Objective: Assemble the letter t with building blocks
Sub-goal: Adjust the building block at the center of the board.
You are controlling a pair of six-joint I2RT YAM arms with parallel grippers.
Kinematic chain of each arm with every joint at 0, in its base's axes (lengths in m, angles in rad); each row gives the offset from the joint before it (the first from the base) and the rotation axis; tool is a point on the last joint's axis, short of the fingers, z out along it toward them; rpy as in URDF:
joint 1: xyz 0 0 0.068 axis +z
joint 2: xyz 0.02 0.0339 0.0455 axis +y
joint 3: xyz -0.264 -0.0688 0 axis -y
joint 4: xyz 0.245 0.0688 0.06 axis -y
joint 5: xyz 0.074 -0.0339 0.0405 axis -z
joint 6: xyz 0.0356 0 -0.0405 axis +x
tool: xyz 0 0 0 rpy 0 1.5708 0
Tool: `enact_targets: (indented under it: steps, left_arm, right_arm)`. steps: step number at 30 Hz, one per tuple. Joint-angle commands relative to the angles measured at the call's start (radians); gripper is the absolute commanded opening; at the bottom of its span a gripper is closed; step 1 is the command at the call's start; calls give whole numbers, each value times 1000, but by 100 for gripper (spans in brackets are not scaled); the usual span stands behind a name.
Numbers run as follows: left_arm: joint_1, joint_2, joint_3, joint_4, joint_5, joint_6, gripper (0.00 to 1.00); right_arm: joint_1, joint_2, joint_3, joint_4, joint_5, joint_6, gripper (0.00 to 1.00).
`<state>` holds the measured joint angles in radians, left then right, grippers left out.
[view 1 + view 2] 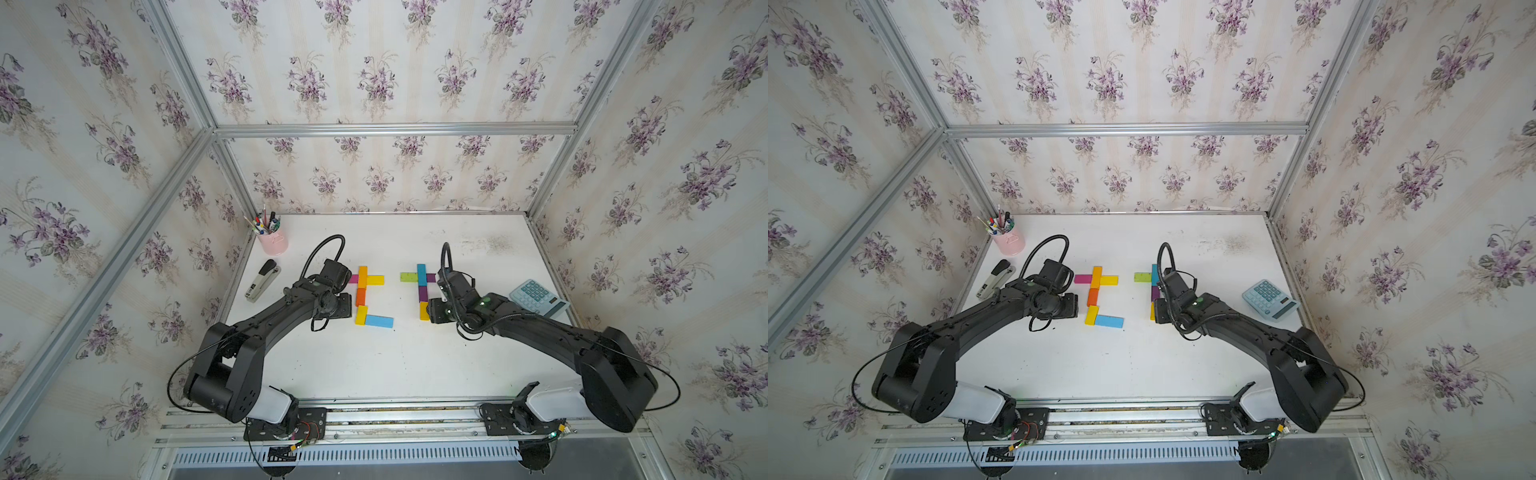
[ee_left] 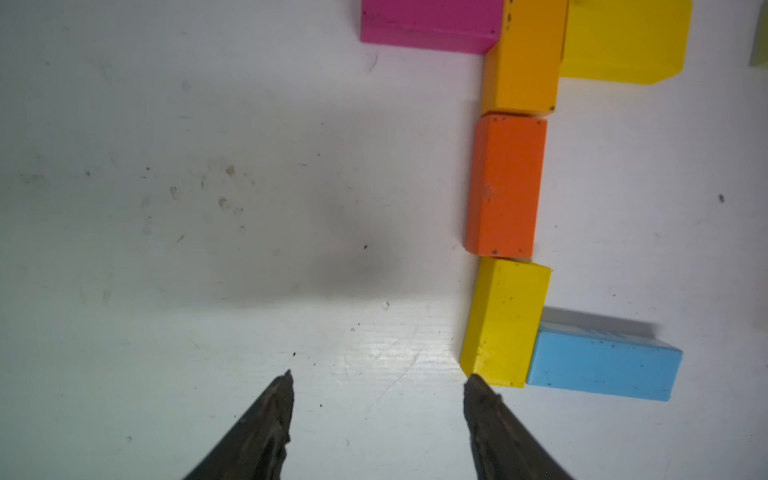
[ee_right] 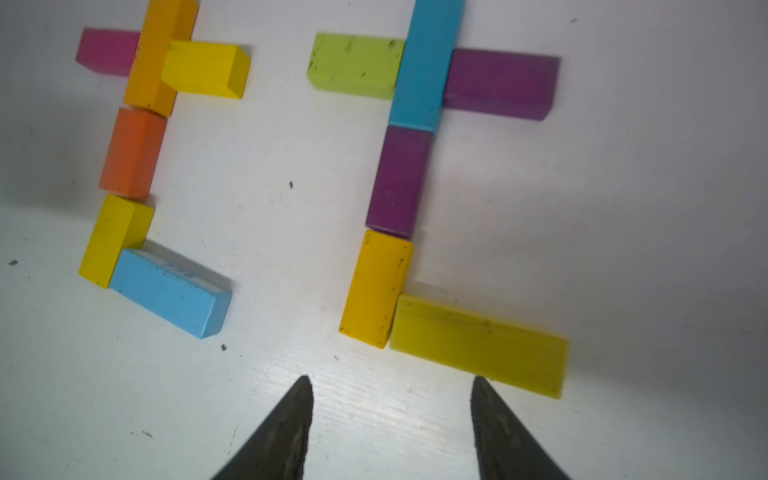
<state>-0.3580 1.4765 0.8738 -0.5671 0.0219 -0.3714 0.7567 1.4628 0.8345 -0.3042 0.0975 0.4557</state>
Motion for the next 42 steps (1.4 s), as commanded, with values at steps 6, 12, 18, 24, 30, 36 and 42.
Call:
enact_targets:
  steps: [6, 12, 18, 24, 30, 36, 42]
  left_arm:
    - [8, 29, -31, 59, 48, 27, 68]
    - [32, 90, -10, 69, 78, 44, 68]
    - [40, 139, -1, 93, 96, 38, 68]
    - [40, 175, 6, 105, 104, 41, 68]
    - [40, 182, -2, 120, 114, 43, 68]
    - [40, 183, 3, 113, 118, 47, 68]
    - [40, 185, 1, 112, 127, 55, 68]
  right_arm:
    - [110, 210, 136, 45, 27, 112, 57]
    - [129, 303, 206, 15, 17, 125, 57]
    - [150, 360, 254, -26, 40, 146, 56]
    - [150, 379, 268, -51, 42, 146, 56]
    - [151, 375, 265, -70, 57, 152, 56]
    - [151, 404, 278, -64, 47, 153, 56]
    - [151, 419, 291, -65, 51, 152, 56]
